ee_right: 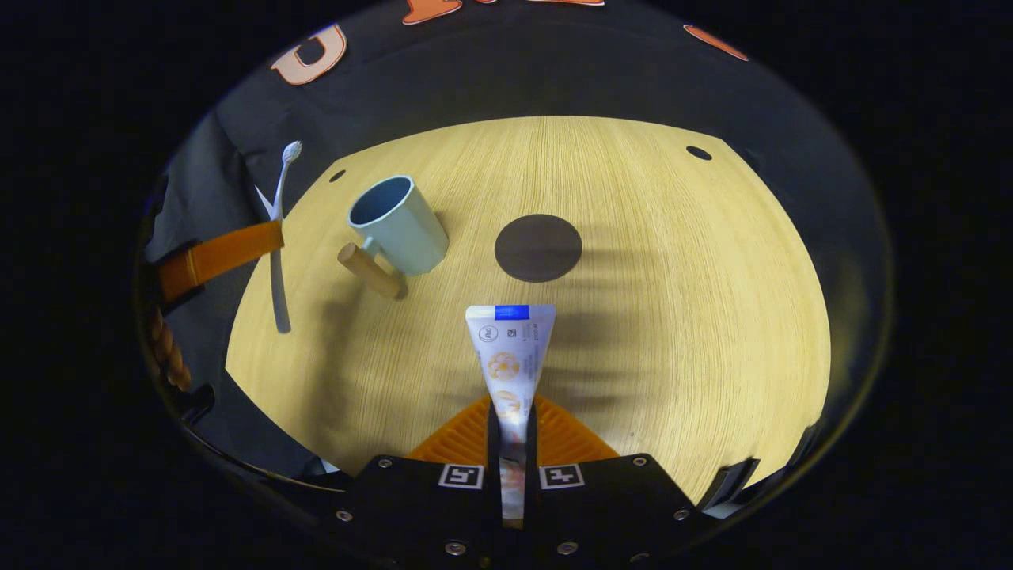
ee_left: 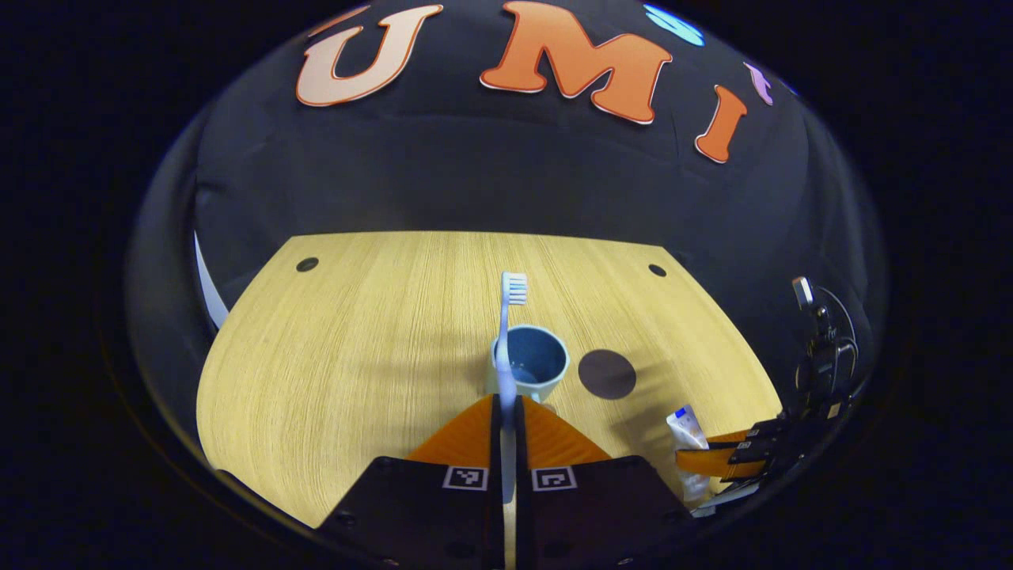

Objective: Put the toothbrush and toothpaste on the desktop into the cup, then pick up the cup and place it on the coaster on the desktop.

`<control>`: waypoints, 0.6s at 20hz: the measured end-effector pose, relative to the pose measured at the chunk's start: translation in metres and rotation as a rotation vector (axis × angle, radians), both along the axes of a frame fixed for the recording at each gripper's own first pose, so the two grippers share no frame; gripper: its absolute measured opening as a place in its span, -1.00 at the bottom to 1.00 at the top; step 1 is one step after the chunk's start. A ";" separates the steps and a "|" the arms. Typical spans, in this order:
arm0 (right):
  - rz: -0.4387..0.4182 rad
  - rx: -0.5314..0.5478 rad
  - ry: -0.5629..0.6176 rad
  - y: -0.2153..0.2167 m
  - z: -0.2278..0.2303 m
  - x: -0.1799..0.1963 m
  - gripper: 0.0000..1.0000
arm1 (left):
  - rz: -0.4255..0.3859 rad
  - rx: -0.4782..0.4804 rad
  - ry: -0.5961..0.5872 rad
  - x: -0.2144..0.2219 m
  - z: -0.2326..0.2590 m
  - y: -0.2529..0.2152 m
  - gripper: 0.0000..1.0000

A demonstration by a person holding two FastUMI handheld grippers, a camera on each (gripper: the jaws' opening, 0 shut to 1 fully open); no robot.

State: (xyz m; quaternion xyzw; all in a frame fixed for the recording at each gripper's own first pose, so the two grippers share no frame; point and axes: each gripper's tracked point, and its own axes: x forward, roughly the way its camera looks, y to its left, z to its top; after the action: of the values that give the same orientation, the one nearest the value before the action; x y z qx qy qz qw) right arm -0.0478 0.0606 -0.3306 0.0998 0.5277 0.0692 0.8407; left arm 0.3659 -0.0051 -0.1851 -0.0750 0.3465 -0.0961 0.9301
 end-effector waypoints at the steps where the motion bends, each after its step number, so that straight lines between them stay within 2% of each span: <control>1: -0.005 0.003 -0.003 -0.001 0.003 0.001 -0.77 | 0.002 -0.007 -0.024 0.008 0.002 -0.002 -0.89; 7: -0.025 -0.008 -0.053 -0.006 0.024 0.007 -0.77 | 0.005 -0.042 -0.195 0.049 0.022 -0.009 -0.89; 9: -0.038 -0.009 -0.063 -0.007 0.030 0.009 -0.77 | 0.006 -0.017 -0.206 0.057 0.021 -0.006 -0.89; 12: -0.054 -0.008 -0.065 -0.008 0.033 0.008 -0.77 | 0.001 -0.036 -0.251 0.070 0.031 -0.012 -0.89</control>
State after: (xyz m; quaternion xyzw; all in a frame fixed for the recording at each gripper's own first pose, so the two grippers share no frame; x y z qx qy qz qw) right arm -0.0393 0.0527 -0.2973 0.1084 0.4977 0.0473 0.8593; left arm 0.4357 -0.0169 -0.1542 -0.0791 0.2257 -0.1105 0.9647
